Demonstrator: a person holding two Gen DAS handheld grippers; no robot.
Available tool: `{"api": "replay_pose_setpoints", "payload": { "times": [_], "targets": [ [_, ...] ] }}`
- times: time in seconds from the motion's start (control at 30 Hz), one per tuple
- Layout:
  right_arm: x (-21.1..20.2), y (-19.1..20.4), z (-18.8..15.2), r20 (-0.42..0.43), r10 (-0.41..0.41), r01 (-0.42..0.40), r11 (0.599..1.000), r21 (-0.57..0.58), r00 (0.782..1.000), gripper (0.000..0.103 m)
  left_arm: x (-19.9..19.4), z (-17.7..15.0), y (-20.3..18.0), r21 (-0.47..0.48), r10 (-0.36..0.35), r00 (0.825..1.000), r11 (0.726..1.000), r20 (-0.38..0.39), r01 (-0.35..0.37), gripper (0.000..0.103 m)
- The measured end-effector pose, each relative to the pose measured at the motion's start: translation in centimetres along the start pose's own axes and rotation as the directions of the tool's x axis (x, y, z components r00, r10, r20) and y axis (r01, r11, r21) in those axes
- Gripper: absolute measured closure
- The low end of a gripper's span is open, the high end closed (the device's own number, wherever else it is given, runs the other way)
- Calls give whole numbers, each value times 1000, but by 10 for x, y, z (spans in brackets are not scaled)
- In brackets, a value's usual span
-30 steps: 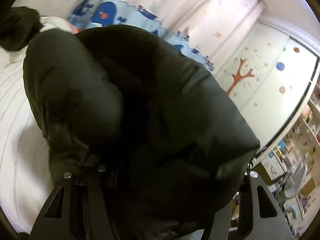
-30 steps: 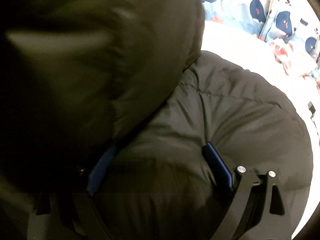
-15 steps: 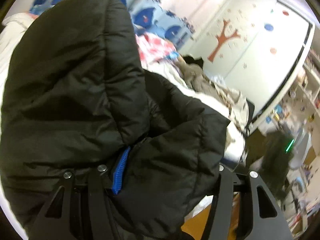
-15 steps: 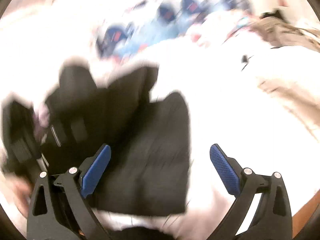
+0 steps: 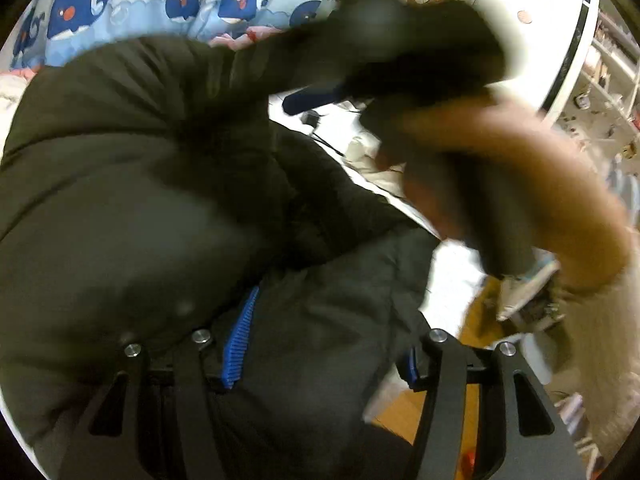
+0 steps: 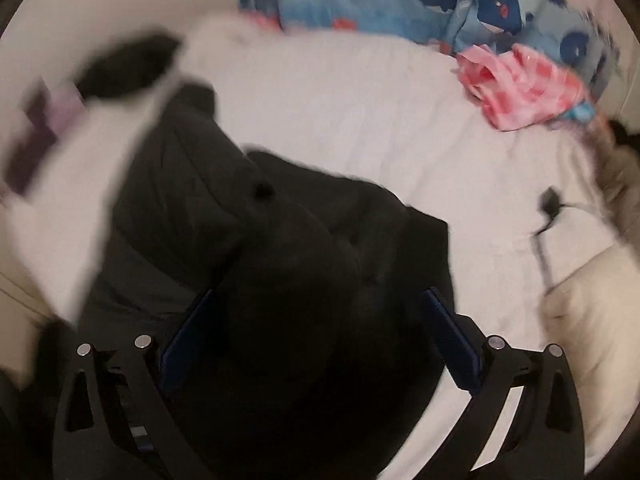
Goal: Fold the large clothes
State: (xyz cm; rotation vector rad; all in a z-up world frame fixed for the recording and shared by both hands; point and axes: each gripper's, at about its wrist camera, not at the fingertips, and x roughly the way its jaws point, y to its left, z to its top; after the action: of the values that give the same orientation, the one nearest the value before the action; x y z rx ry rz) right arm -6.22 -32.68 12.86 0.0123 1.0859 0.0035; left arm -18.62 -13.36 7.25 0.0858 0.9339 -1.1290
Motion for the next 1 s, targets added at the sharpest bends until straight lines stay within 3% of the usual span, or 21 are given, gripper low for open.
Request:
{"api": "replay_pose_setpoints", "payload": {
  "times": [0.07,0.13,0.17,0.27,0.33,0.4,0.47,0.53,0.67,0.73,0.83,1.0],
  "targets": [
    [8,6,-7,-14,-122,121,991,-53,992,7,-20,5,2,-17,-71,997,997,-5,71,46],
    [11,9,-17,-17,-219,216,972,-87,976,7,-51,5,9,-33,-120,992,992,41,121,39],
    [14,9,-28,-21,-239,236,967,-91,971,7,-65,6,14,-39,-129,989,991,70,131,30],
    [24,0,-41,-50,-287,280,953,-112,957,7,-109,10,69,-146,-84,978,983,189,112,26],
    [28,-8,-47,-67,-306,297,948,-113,950,7,-121,-3,109,-280,-37,976,955,217,99,26],
    [35,-18,-54,-89,-301,294,952,-90,949,7,-122,-12,162,-427,-39,974,894,223,134,26],
    [41,-22,-59,-102,-291,285,956,-69,951,7,-104,-20,192,-513,-57,979,845,197,153,26],
    [50,-31,-65,-112,-253,252,967,-26,961,7,-75,-25,207,-569,-113,980,801,163,187,26],
    [56,-38,-81,-108,-192,200,978,66,975,7,-25,-29,211,-624,-179,976,751,125,218,7],
    [60,-46,-89,-101,-149,162,978,132,984,7,-18,-24,211,-618,-169,979,760,111,202,7],
    [71,-60,-108,-65,-23,42,949,312,998,7,-15,-10,186,-561,-117,989,814,92,148,7],
    [84,-59,-130,86,150,-173,816,551,985,7,-39,28,156,-382,11,997,924,71,17,14]
  ]
}}
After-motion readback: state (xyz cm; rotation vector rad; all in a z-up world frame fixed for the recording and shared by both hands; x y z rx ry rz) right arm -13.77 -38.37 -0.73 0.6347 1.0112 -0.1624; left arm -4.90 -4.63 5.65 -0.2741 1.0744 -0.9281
